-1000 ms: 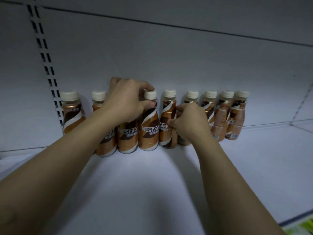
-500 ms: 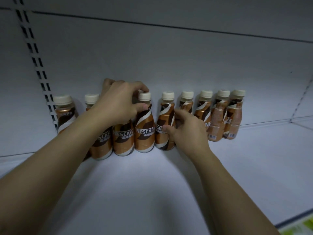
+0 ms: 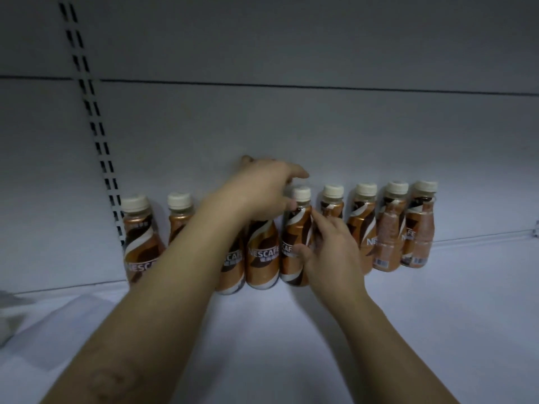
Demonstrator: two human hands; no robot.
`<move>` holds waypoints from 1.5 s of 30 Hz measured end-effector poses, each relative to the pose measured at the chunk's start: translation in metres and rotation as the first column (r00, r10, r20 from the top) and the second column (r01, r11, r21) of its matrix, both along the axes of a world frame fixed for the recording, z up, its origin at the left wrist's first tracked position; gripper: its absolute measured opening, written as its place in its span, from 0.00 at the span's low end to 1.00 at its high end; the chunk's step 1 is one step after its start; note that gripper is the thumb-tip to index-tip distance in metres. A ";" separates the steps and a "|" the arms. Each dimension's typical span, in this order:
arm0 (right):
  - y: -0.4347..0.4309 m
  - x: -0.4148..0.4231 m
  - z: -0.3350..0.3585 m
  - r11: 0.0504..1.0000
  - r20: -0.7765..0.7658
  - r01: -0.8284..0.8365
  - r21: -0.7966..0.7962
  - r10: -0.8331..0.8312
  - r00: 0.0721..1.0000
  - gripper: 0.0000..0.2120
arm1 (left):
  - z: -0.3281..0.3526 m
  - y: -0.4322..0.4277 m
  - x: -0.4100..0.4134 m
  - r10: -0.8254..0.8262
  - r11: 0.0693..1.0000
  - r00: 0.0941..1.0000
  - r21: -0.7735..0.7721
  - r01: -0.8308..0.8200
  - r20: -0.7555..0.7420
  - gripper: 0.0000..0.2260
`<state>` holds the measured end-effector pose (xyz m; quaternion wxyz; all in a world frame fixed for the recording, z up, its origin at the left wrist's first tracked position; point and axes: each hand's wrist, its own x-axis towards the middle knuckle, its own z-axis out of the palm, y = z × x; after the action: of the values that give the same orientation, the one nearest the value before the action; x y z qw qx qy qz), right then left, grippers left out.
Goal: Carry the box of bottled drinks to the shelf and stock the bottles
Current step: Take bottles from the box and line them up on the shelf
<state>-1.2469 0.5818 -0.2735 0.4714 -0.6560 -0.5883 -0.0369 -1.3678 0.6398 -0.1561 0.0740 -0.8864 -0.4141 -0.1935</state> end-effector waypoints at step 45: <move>-0.008 0.040 0.016 0.950 -0.322 0.311 0.021 -0.288 0.902 0.10 | -0.008 0.008 0.046 -0.063 0.998 0.967 -0.013 0.068 0.246 0.22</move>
<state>-1.2068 0.5735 -0.2578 0.5711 -0.7185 -0.3962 -0.0249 -1.3219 0.6475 -0.1637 0.0065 -0.8695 -0.3927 -0.2995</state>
